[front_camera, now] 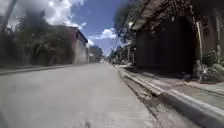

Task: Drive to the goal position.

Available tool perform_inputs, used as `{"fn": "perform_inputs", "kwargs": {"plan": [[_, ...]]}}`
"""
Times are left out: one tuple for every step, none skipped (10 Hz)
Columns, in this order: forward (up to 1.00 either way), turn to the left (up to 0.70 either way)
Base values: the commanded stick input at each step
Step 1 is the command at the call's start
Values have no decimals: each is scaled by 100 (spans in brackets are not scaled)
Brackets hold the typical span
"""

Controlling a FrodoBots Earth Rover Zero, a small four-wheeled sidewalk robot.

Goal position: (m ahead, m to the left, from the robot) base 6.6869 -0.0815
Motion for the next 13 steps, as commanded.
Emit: {"fn": "perform_inputs", "kwargs": {"plan": [[100,0],[100,0],[100,-3],[100,-34],[100,-40],[100,-39],[100,-39],[100,-30],[100,-3],[100,0],[100,0],[100,0],[100,0]]}}
